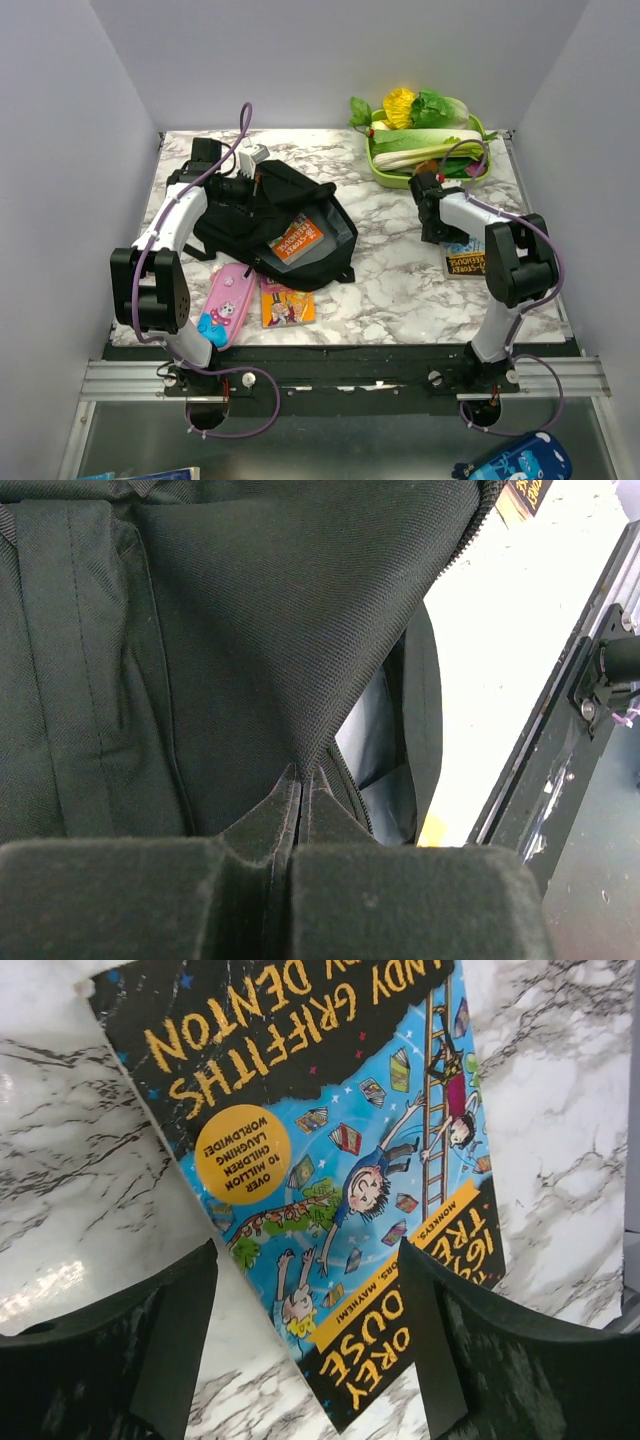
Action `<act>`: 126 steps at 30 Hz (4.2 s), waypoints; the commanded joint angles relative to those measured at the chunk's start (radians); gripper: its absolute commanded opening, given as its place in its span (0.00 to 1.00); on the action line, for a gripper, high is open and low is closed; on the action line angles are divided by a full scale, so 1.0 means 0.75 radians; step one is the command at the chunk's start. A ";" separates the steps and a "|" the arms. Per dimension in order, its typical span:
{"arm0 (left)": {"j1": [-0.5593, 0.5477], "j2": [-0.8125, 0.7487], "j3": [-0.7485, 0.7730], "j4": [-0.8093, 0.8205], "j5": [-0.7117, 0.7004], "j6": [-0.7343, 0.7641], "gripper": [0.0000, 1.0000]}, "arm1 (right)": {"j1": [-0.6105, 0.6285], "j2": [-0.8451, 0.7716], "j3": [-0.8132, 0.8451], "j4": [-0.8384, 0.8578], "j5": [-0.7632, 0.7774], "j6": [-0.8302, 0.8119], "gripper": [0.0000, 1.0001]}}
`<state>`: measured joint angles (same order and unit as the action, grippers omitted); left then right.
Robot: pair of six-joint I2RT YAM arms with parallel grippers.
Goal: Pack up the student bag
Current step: Pick up the book from the center of the board, then place the book in the student bag.
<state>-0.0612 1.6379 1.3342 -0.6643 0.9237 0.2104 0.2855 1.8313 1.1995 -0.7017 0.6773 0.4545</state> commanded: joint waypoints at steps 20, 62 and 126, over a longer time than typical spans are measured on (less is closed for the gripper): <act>-0.004 -0.057 -0.018 0.023 0.063 0.028 0.00 | -0.199 -0.081 -0.002 0.070 -0.690 -0.123 0.01; -0.004 -0.083 -0.036 0.045 0.063 -0.019 0.00 | 0.699 -0.664 0.557 -0.118 -0.753 -0.385 0.01; -0.006 -0.130 0.002 0.070 0.135 -0.101 0.00 | 0.822 -0.529 -0.302 0.635 -0.668 -0.171 0.01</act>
<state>-0.0605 1.5753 1.3117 -0.6109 0.9474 0.1452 0.8909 1.4406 1.0794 -0.2375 0.1753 0.2291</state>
